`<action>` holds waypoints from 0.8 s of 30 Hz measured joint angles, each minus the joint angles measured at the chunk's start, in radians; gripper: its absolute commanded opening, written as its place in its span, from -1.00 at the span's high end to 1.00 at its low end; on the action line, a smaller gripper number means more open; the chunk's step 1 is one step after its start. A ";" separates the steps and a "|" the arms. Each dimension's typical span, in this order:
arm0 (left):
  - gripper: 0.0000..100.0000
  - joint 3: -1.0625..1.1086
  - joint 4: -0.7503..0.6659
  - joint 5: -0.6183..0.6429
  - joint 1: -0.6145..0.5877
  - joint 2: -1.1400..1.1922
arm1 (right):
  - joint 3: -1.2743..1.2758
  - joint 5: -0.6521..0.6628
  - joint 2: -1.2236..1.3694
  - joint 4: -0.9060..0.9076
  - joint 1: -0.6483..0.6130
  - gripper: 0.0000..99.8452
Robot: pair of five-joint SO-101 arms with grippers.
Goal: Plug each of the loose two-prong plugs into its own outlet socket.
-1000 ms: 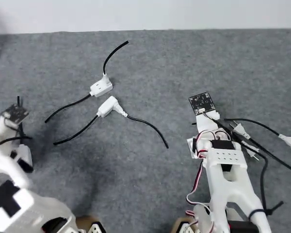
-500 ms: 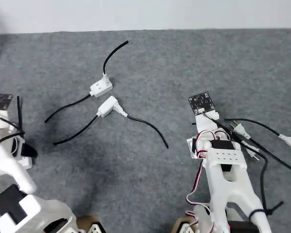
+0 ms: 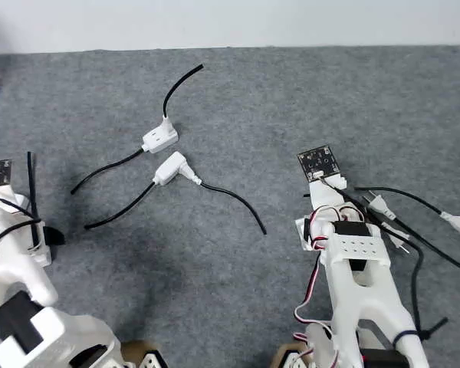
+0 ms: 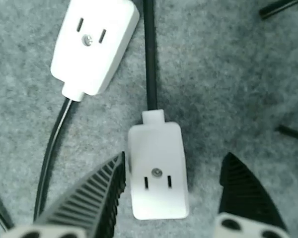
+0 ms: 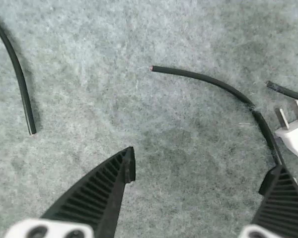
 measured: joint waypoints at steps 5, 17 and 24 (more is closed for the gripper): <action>0.43 0.006 -0.035 0.003 0.000 0.000 | 0.000 0.000 0.000 0.000 0.000 0.22; 0.43 0.025 -0.044 0.037 0.000 0.006 | 0.000 0.000 0.000 0.000 -0.002 0.22; 0.52 -0.109 -0.066 0.106 -0.003 0.229 | 0.000 0.000 0.000 0.000 0.000 0.22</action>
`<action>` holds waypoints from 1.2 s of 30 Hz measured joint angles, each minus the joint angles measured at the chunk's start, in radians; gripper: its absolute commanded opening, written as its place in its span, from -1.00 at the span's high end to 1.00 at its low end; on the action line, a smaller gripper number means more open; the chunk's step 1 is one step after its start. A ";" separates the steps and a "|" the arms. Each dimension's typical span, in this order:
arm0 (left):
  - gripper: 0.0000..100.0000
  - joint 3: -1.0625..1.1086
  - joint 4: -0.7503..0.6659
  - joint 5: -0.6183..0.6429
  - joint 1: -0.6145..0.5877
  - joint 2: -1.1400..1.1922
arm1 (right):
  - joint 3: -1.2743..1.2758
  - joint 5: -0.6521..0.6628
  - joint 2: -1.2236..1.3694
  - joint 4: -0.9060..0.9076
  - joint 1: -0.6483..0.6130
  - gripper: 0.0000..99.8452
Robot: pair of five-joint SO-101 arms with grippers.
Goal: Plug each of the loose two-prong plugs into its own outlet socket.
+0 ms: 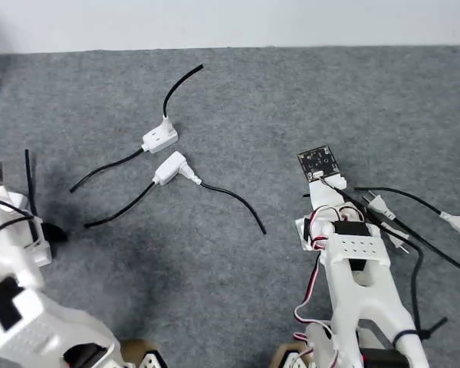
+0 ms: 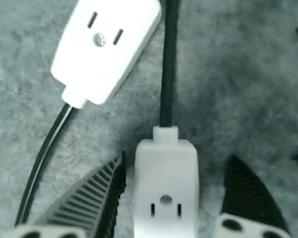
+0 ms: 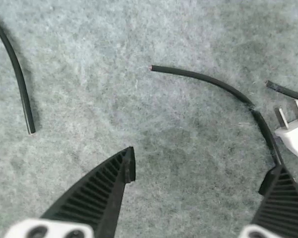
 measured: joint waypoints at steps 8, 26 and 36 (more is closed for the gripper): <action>0.98 -0.347 0.324 0.008 0.015 0.209 | 0.000 0.000 0.000 0.000 0.000 0.22; 0.97 -0.634 0.778 -0.193 0.014 0.018 | 0.000 0.000 0.000 -0.002 -0.002 0.22; 0.97 -0.542 0.879 -0.344 0.511 -0.446 | 0.025 0.000 0.000 -0.087 0.058 0.22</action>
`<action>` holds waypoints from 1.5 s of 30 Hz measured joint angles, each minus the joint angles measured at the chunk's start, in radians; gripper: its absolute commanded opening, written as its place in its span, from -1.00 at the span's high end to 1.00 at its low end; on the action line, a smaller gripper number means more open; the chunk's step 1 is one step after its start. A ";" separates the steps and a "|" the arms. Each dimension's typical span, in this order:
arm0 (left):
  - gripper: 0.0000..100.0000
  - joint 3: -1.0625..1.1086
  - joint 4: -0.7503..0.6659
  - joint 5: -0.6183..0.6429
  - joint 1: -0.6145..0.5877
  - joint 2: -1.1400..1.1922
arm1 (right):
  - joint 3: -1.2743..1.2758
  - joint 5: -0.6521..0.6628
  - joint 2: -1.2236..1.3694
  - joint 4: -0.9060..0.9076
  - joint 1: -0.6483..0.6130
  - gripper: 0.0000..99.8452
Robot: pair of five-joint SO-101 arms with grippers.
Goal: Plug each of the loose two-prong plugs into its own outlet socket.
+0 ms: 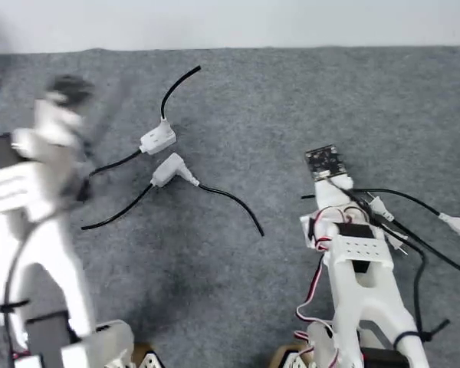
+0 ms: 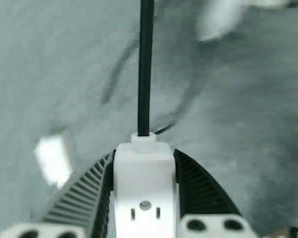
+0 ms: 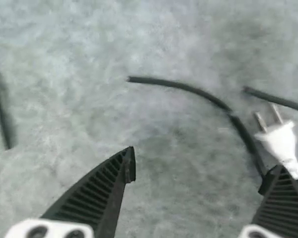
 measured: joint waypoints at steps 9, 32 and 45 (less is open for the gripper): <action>0.97 0.345 -0.114 -0.020 0.640 -0.103 | 0.000 -0.143 0.000 -0.052 0.133 0.22; 0.49 1.003 -0.646 -0.095 0.951 -0.114 | 0.000 -0.348 0.000 -0.100 0.304 0.22; 0.61 0.844 -0.453 -0.094 0.928 -0.120 | 0.000 -0.307 0.000 -0.100 0.267 0.22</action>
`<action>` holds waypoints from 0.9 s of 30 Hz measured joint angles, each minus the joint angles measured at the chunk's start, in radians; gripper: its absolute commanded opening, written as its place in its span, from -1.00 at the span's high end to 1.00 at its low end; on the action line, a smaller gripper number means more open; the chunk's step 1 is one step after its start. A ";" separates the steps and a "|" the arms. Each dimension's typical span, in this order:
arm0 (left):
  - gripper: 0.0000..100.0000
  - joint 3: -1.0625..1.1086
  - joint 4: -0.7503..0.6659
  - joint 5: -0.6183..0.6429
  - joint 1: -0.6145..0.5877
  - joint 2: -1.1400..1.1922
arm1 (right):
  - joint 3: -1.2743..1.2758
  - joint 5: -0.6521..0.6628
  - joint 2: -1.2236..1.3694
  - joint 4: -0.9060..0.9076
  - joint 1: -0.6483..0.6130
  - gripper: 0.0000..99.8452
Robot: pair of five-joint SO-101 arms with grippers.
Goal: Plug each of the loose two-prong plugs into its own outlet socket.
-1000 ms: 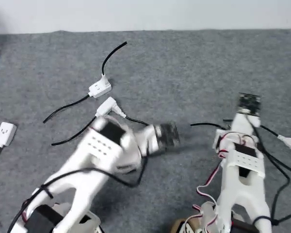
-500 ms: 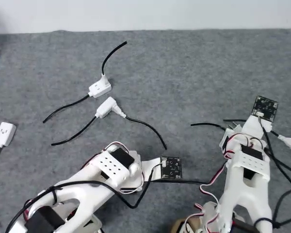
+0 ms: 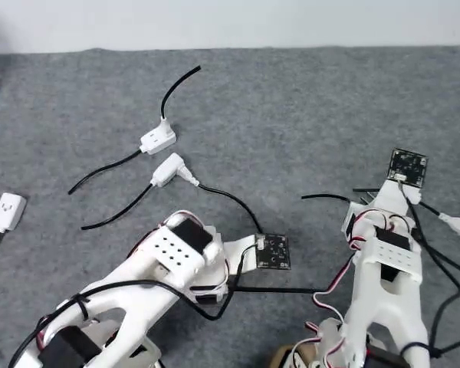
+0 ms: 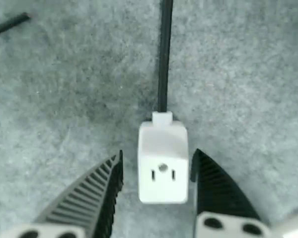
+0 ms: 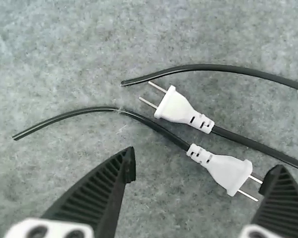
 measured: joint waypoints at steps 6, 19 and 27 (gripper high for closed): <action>0.61 -0.035 0.083 0.048 0.002 -0.031 | 0.000 0.003 0.000 0.000 0.000 0.22; 0.60 0.267 -0.060 0.106 0.074 -0.224 | 0.000 0.003 0.000 0.000 0.000 0.22; 0.61 0.255 -0.187 0.118 0.071 -0.110 | 0.000 0.003 0.000 0.000 0.000 0.22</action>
